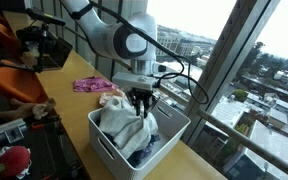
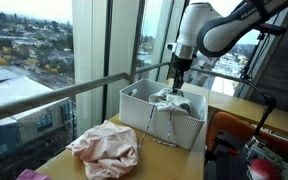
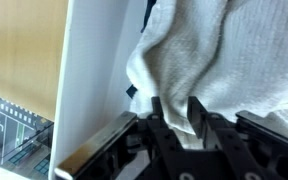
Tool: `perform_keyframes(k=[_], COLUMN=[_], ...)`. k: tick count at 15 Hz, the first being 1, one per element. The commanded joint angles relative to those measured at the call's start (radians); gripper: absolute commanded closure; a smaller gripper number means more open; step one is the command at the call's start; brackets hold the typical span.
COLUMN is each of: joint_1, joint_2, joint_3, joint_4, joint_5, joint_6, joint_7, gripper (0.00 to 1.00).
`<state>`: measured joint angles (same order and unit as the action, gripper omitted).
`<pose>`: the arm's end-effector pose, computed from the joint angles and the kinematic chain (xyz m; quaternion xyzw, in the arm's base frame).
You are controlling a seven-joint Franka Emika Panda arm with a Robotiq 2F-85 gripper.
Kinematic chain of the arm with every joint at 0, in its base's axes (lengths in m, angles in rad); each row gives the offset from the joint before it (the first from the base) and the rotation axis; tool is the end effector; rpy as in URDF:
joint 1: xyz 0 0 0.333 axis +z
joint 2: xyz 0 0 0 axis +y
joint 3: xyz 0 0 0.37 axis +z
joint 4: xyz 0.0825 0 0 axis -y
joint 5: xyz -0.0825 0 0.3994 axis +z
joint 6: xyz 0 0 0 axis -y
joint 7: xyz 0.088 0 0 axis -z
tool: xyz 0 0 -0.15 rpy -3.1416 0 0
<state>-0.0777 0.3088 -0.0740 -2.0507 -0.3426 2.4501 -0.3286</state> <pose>0.6250 -0.1036 0.2957 0.9676 0.2147 0.0127 0.1324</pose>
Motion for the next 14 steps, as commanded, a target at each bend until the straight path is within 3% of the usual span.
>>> perform_keyframes(k=[1,6,10,14], joint_1=[0.027,0.108,0.194,0.246], joint_2=[-0.07,-0.234,-0.259,-0.16], joint_3=[0.009,0.085,0.179,0.231], joint_4=[-0.029,-0.122,-0.17,-0.117], joint_5=[-0.024,-0.001,0.033,0.051], joint_6=[-0.014,-0.009,0.032,0.078], joint_7=[0.026,0.067,0.121,0.136], gripper=[0.35,0.01,0.0,0.0])
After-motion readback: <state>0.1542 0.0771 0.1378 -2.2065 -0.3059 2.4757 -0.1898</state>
